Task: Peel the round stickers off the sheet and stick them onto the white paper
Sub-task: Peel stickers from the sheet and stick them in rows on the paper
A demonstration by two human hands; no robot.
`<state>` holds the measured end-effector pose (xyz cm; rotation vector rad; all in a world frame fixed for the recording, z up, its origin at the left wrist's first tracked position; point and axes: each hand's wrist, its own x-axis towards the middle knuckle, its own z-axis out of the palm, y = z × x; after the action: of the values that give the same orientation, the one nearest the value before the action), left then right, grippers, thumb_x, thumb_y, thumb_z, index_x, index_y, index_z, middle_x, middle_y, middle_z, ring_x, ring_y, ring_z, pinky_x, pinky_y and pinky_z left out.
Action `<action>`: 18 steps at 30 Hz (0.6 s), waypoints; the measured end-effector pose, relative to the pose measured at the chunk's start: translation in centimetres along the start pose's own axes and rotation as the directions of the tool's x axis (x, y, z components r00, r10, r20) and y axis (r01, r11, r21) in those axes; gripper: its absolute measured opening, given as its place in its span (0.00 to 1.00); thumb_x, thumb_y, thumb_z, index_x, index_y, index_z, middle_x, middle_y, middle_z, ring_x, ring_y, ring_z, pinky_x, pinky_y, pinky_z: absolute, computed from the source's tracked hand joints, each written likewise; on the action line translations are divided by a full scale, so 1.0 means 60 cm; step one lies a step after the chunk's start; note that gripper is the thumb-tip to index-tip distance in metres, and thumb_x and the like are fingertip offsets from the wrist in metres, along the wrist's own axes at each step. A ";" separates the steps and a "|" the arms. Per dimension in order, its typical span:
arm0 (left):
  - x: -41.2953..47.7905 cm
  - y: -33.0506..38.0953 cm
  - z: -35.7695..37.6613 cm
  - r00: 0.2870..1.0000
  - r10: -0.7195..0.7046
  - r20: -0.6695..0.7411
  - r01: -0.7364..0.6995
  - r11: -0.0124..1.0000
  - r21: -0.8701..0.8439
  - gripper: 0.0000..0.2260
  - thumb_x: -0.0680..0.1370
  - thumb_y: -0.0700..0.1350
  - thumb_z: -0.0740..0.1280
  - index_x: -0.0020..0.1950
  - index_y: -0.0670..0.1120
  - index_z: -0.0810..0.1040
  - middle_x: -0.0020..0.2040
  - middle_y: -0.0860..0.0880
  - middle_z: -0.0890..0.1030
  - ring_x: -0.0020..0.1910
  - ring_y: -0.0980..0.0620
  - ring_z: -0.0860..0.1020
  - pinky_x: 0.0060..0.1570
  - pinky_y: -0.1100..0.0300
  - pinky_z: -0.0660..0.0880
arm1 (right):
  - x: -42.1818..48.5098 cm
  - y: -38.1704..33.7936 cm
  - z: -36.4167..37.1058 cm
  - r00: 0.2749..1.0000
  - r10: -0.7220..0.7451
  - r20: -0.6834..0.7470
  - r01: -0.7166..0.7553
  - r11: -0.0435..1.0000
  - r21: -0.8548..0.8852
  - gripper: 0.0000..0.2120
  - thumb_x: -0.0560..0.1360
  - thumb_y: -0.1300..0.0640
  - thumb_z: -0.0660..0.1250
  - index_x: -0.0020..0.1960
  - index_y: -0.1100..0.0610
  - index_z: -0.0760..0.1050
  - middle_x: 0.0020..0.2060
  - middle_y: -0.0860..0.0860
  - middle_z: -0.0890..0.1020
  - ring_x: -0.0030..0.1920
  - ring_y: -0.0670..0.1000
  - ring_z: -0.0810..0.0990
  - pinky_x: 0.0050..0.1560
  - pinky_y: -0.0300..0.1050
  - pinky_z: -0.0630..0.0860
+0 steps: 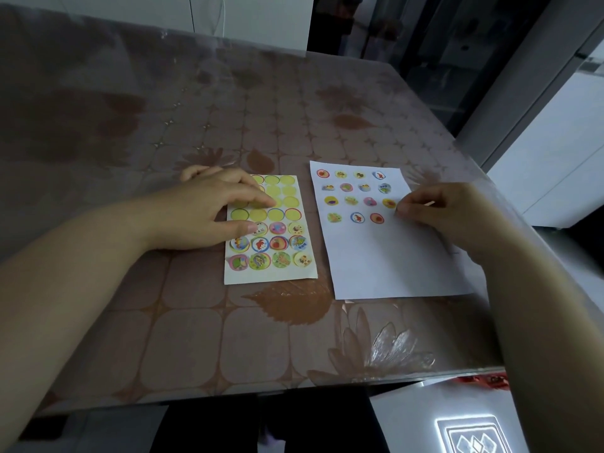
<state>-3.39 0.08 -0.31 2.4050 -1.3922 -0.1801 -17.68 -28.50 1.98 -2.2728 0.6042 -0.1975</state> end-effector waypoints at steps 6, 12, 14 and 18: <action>0.000 -0.001 0.001 1.000 0.010 -0.008 -0.010 1.000 0.008 0.28 0.63 0.69 0.51 0.61 0.66 0.68 0.62 0.62 0.67 0.66 0.61 0.60 0.65 0.60 0.44 | 0.009 0.001 0.006 0.999 0.039 0.006 -0.039 0.999 -0.031 0.04 0.68 0.51 0.73 0.35 0.46 0.80 0.35 0.45 0.78 0.33 0.45 0.73 0.35 0.40 0.69; 0.000 0.000 0.002 1.000 0.012 -0.020 -0.012 1.000 0.000 0.27 0.63 0.69 0.51 0.60 0.66 0.69 0.60 0.63 0.67 0.65 0.62 0.61 0.64 0.61 0.45 | 0.021 0.005 0.005 1.000 0.028 -0.007 -0.029 0.996 -0.088 0.07 0.65 0.52 0.76 0.40 0.48 0.79 0.37 0.44 0.75 0.36 0.45 0.71 0.35 0.38 0.66; 0.000 0.000 0.002 1.000 0.008 -0.017 -0.008 1.000 -0.006 0.27 0.63 0.69 0.51 0.60 0.67 0.69 0.60 0.63 0.67 0.65 0.62 0.61 0.64 0.61 0.45 | 0.032 0.004 0.001 0.997 0.079 0.000 -0.078 0.990 -0.117 0.15 0.64 0.53 0.77 0.46 0.50 0.75 0.39 0.46 0.72 0.36 0.46 0.70 0.33 0.40 0.65; 0.000 -0.001 0.002 1.000 0.005 -0.010 -0.005 1.000 0.008 0.27 0.63 0.69 0.51 0.60 0.67 0.68 0.62 0.62 0.67 0.66 0.62 0.60 0.66 0.59 0.45 | 0.045 -0.005 -0.008 0.978 0.182 0.103 -0.164 0.974 -0.158 0.18 0.61 0.52 0.78 0.45 0.50 0.72 0.42 0.48 0.73 0.39 0.47 0.71 0.38 0.41 0.68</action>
<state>-3.39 0.10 -0.44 2.4054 -1.3974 -0.1613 -15.34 -29.92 2.40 -2.3392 0.7733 0.0682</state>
